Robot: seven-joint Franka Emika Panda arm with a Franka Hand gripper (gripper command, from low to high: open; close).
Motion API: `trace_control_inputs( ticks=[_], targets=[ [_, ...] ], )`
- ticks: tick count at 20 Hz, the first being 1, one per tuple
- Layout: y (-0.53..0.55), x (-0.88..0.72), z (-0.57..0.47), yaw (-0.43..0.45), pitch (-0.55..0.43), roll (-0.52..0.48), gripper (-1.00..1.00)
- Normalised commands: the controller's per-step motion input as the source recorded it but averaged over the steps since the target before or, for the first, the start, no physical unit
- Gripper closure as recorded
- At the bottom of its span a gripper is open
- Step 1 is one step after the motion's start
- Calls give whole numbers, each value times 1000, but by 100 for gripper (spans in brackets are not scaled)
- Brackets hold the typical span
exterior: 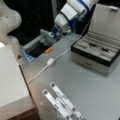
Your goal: Open the box. Pick up the pen. Place the pen in the box. Pick up the book. Place the book on the shelf.
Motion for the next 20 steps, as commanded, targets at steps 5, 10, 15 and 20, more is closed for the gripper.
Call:
trace_control_inputs(
  ticks=[5, 10, 15, 20],
  targets=[
    [166, 210, -232, -242, -262, 661, -100],
    [-75, -54, -237, -126, -324, 726, -100],
    [-127, -342, -332, -32, -405, 591, -100],
    [-51, -465, -313, -60, -406, 344, -100]
  ],
)
